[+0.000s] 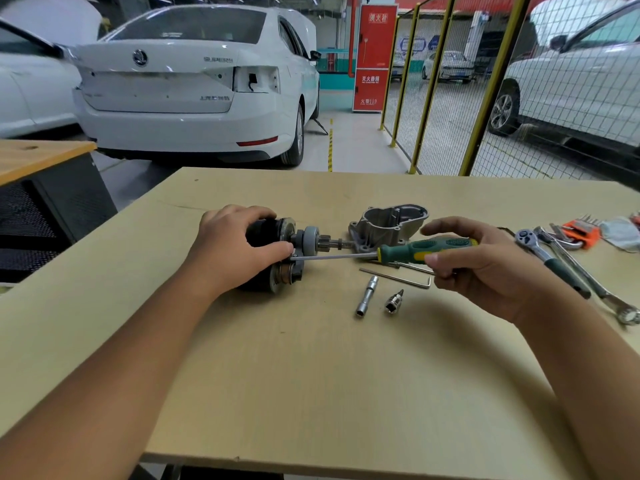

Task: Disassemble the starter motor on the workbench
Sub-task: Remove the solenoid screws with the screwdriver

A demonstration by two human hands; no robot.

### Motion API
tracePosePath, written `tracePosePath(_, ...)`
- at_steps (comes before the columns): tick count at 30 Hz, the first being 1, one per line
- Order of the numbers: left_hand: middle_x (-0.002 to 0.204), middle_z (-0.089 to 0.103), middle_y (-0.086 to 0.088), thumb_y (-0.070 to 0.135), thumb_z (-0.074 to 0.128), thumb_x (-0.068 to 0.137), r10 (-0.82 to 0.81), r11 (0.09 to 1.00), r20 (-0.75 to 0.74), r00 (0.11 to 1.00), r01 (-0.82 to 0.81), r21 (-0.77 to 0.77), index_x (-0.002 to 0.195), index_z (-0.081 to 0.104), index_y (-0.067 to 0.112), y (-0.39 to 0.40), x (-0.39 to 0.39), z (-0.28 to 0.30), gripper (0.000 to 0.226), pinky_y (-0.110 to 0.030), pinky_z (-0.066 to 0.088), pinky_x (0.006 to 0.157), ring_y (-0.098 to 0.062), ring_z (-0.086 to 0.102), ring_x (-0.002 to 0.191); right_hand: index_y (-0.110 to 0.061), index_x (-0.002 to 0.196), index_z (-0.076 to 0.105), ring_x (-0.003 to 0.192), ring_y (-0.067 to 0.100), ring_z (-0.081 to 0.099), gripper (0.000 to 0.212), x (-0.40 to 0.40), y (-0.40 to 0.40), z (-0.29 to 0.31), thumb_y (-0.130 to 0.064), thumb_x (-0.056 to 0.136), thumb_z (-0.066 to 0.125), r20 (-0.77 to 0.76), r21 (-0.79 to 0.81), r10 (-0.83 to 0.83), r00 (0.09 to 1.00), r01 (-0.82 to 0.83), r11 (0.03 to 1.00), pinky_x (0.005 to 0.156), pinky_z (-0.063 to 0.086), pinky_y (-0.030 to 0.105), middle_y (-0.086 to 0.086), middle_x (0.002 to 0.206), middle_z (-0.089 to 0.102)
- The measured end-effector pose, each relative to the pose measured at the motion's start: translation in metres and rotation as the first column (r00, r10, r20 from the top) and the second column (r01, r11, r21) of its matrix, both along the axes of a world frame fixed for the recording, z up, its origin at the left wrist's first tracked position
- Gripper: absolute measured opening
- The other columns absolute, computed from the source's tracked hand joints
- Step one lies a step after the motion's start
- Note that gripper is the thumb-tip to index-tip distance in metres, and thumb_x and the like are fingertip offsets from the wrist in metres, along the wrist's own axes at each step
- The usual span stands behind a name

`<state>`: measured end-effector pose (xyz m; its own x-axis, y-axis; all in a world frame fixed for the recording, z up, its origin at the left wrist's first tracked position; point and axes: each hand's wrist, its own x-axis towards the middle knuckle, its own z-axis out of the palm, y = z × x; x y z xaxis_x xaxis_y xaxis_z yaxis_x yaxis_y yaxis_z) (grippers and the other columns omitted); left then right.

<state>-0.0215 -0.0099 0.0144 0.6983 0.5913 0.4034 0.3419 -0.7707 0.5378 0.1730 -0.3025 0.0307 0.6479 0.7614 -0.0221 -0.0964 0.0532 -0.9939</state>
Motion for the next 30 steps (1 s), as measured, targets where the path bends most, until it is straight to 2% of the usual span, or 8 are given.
tracePosePath(4,0.112,0.054,0.013,0.072,0.063,0.063,0.002,1.0,-0.013,1.0,-0.002,-0.002,0.125,0.065,0.044,-0.0013,-0.0002,0.0013,0.068,-0.036,0.038,0.097,-0.026,0.042,0.126,-0.013,0.099,0.073,0.052,0.018,0.046,0.043,-0.0043,0.0009,0.0013,-0.047,0.075,0.078,0.031,-0.169,-0.034,0.999,0.039,0.985,0.046,0.04,0.027,0.021,0.084,0.069)
tracePosePath(12,0.112,0.054,0.012,0.073,0.062,0.065,-0.003,1.0,-0.026,1.0,0.003,0.007,0.126,0.065,0.044,-0.0005,-0.0008,0.0019,0.068,-0.039,0.04,0.099,-0.027,0.043,0.126,-0.014,0.099,0.072,0.058,0.017,0.043,0.041,-0.0006,0.0004,-0.0009,-0.003,0.062,0.084,-0.004,0.028,0.01,1.0,-0.009,1.0,0.052,0.041,0.028,0.007,0.082,0.062)
tracePosePath(14,0.111,0.054,0.012,0.074,0.062,0.065,-0.005,1.0,-0.029,1.0,0.005,0.002,0.126,0.065,0.044,-0.0007,-0.0013,0.002,0.069,-0.039,0.04,0.099,-0.027,0.043,0.125,-0.014,0.099,0.072,0.057,0.018,0.045,0.03,-0.0037,0.0012,0.0001,-0.018,0.071,0.081,0.006,-0.031,0.009,1.0,-0.009,0.999,0.05,0.041,0.028,0.009,0.083,0.065)
tracePosePath(17,0.111,0.055,0.011,0.073,0.062,0.065,-0.006,1.0,-0.038,0.999,0.007,0.001,0.125,0.065,0.044,-0.0005,-0.0012,0.0026,0.067,-0.039,0.04,0.099,-0.027,0.044,0.125,-0.014,0.1,0.073,0.051,0.018,0.045,0.036,-0.0054,0.0007,0.0018,-0.044,0.081,0.072,0.046,-0.158,-0.033,0.998,0.04,0.987,0.046,0.037,0.026,0.02,0.083,0.069)
tracePosePath(23,0.111,0.055,0.012,0.073,0.062,0.066,-0.014,1.0,-0.046,0.999,0.015,0.003,0.124,0.064,0.045,-0.0008,-0.0014,0.003,0.065,-0.037,0.038,0.095,-0.027,0.043,0.124,-0.013,0.101,0.073,0.059,0.018,0.046,0.04,0.0009,0.0002,-0.0006,-0.006,0.063,0.085,0.02,0.042,-0.023,1.0,0.022,0.999,0.055,0.046,0.032,0.015,0.088,0.063)
tracePosePath(25,0.111,0.054,0.012,0.073,0.061,0.066,-0.018,1.0,-0.05,0.999,0.018,0.002,0.124,0.064,0.045,-0.0003,-0.0017,0.0029,0.065,-0.037,0.039,0.096,-0.027,0.044,0.124,-0.012,0.102,0.072,0.061,0.018,0.048,0.042,-0.0003,0.001,-0.0008,-0.012,0.064,0.088,0.01,0.037,-0.02,1.0,0.02,0.999,0.057,0.048,0.033,0.015,0.089,0.064)
tracePosePath(28,0.112,0.055,0.01,0.074,0.061,0.067,-0.02,1.0,-0.058,0.998,0.02,0.005,0.125,0.064,0.043,0.0004,-0.0014,0.0029,0.066,-0.041,0.041,0.102,-0.028,0.045,0.125,-0.011,0.1,0.072,0.051,0.018,0.047,0.04,-0.0043,0.0012,0.0015,-0.044,0.078,0.078,0.025,-0.106,-0.037,0.999,0.039,0.994,0.047,0.042,0.028,0.024,0.086,0.069)
tracePosePath(30,0.116,0.059,0.007,0.075,0.056,0.072,-0.022,1.0,-0.059,0.998,0.022,0.006,0.127,0.065,0.042,0.0012,-0.0014,0.0029,0.065,-0.044,0.041,0.107,-0.028,0.045,0.126,-0.01,0.097,0.072,0.048,0.017,0.045,0.035,-0.0028,0.0009,0.0021,-0.04,0.08,0.074,0.031,-0.104,-0.033,0.999,0.036,0.994,0.045,0.039,0.026,0.026,0.083,0.068)
